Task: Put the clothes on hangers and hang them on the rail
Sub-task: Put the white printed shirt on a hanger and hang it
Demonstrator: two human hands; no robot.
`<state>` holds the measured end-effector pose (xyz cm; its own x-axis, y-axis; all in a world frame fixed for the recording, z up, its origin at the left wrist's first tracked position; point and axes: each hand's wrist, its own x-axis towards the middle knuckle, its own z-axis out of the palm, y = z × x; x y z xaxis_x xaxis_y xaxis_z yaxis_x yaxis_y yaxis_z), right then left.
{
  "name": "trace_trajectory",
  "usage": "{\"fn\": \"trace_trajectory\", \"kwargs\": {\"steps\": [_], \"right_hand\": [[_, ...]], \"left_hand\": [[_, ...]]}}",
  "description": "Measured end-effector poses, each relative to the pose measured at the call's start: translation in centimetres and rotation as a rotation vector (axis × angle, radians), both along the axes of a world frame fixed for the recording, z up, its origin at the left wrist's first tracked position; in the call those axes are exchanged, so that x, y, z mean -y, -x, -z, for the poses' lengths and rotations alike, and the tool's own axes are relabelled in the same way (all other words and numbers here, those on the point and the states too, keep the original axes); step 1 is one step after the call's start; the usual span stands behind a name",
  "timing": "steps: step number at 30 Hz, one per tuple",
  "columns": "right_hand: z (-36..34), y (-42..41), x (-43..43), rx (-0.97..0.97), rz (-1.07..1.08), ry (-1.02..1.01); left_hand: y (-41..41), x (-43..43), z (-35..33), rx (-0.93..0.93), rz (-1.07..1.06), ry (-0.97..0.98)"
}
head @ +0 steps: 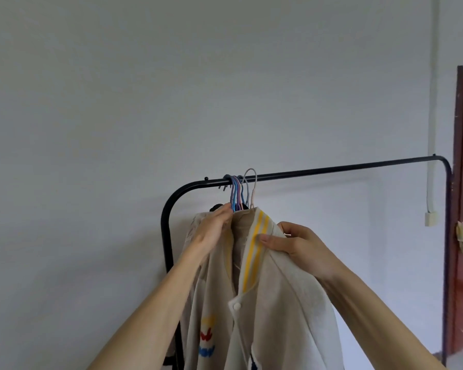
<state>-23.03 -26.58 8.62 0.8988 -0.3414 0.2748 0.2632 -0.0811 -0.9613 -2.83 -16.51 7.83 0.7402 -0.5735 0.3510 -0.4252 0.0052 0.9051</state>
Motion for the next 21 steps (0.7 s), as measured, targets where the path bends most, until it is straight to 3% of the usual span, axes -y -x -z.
{"fn": "trace_trajectory", "kwargs": {"steps": [6, 9, 13, 19, 21], "right_hand": [[-0.3, 0.1, 2.0, 0.013, 0.001, 0.078], [-0.6, -1.1, 1.6, 0.013, -0.009, 0.105], [-1.5, -3.8, -0.2, 0.035, -0.121, 0.097], [-2.4, -9.5, -2.2, 0.035, -0.179, -0.017], [-2.0, -11.6, -2.5, -0.005, -0.161, 0.081]], "left_hand": [[1.6, 3.2, -0.6, -0.015, -0.030, 0.096], [1.1, 1.6, -1.1, 0.050, -0.132, -0.065], [-0.1, -2.2, -2.8, 0.229, -0.273, -0.311], [0.3, -7.7, -3.8, 0.516, -0.655, -0.208], [0.0, -9.2, -3.5, 0.572, -0.705, -0.249]]}}
